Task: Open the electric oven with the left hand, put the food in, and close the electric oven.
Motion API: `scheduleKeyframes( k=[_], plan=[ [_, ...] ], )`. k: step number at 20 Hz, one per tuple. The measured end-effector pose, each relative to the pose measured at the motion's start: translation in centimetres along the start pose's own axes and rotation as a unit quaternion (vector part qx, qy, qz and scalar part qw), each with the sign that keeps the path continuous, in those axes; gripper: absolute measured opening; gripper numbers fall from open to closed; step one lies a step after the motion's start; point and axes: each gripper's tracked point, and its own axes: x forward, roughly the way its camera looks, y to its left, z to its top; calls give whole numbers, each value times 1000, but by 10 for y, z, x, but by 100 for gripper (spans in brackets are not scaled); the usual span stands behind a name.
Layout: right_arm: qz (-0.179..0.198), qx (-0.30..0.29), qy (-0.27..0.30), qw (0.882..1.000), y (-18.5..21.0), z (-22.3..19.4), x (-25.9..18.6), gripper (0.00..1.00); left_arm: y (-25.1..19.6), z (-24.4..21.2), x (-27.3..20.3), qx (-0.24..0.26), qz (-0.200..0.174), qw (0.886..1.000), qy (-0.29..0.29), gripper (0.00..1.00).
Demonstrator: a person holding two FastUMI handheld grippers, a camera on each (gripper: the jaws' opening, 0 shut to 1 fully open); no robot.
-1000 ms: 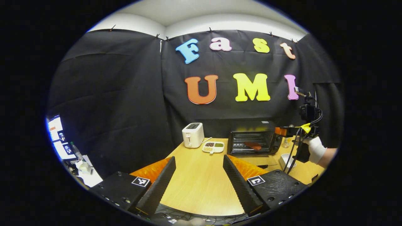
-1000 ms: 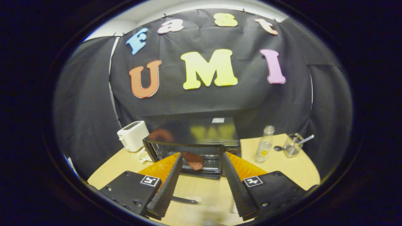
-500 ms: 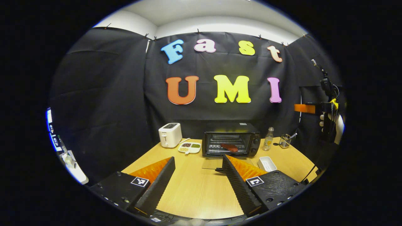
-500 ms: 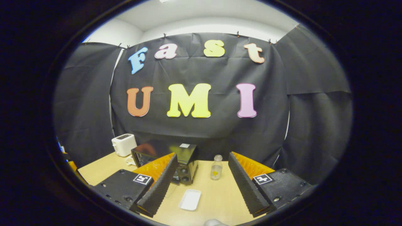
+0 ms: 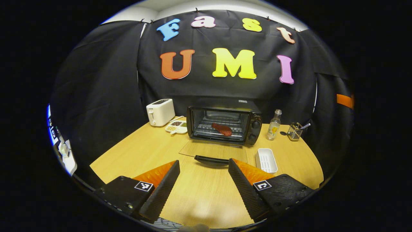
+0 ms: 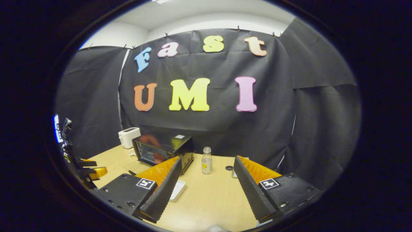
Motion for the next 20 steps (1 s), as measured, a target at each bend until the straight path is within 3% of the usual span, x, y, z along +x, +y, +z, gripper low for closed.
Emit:
scheduleKeyframes(
  k=[5,11,20],
  plan=[
    [-15,30,40,999,-11,-22,-1,100,-16,-11,42,61,-13,998,7,97],
    [-78,39,53,995,6,-10,-3,100,-34,-49,107,60,-90,994,27,97],
    [-154,35,77,984,57,-18,-17,100,-24,-95,171,64,-132,987,64,97]
  ],
)
